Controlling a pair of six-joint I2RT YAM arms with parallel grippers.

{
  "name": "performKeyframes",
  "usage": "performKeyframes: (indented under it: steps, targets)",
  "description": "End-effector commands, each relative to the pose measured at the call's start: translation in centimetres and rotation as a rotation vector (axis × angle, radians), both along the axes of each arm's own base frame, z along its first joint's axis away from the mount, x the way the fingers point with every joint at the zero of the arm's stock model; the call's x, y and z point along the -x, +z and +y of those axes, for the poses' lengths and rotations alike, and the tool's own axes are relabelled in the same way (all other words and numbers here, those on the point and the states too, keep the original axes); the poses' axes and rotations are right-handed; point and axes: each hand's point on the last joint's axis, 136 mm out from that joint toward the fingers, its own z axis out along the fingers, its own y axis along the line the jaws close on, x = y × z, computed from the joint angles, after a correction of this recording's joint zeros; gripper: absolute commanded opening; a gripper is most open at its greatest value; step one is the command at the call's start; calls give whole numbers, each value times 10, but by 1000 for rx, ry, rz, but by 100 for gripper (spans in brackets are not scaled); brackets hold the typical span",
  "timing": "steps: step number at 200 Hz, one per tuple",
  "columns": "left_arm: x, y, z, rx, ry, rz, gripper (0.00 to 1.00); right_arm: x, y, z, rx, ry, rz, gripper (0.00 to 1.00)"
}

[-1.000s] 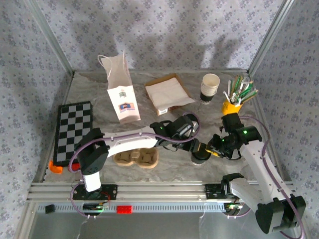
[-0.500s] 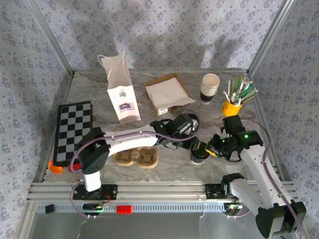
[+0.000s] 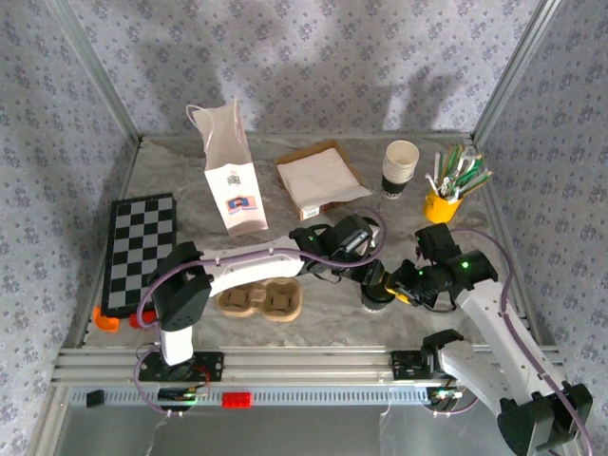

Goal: Pack the takeout coffee

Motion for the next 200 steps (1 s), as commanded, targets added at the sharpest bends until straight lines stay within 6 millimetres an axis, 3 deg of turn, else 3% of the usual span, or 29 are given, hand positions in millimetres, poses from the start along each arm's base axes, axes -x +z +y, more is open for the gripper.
performKeyframes:
  steps: [1,21,37,72,96,121,153,200]
  targets:
    - [-14,24,-9,33,2,-66,42,6,8,5,-43,-38,22,28]
    - [-18,30,-1,28,36,-72,44,-1,24,0,-35,-27,-24,32]
    - [-15,31,10,23,68,-47,44,-5,24,-6,-26,-9,-7,34]
    - [10,17,33,-5,162,100,45,-19,20,-5,-52,62,-26,43]
    - [22,13,33,33,195,155,46,-23,14,2,-87,124,-24,44]
    - [24,15,20,100,183,166,46,-22,6,3,-100,127,-22,42]
    - [13,7,17,89,199,124,43,-16,0,-2,-72,119,-22,40]
    - [3,6,2,108,161,72,39,-7,1,7,-125,113,-31,39]
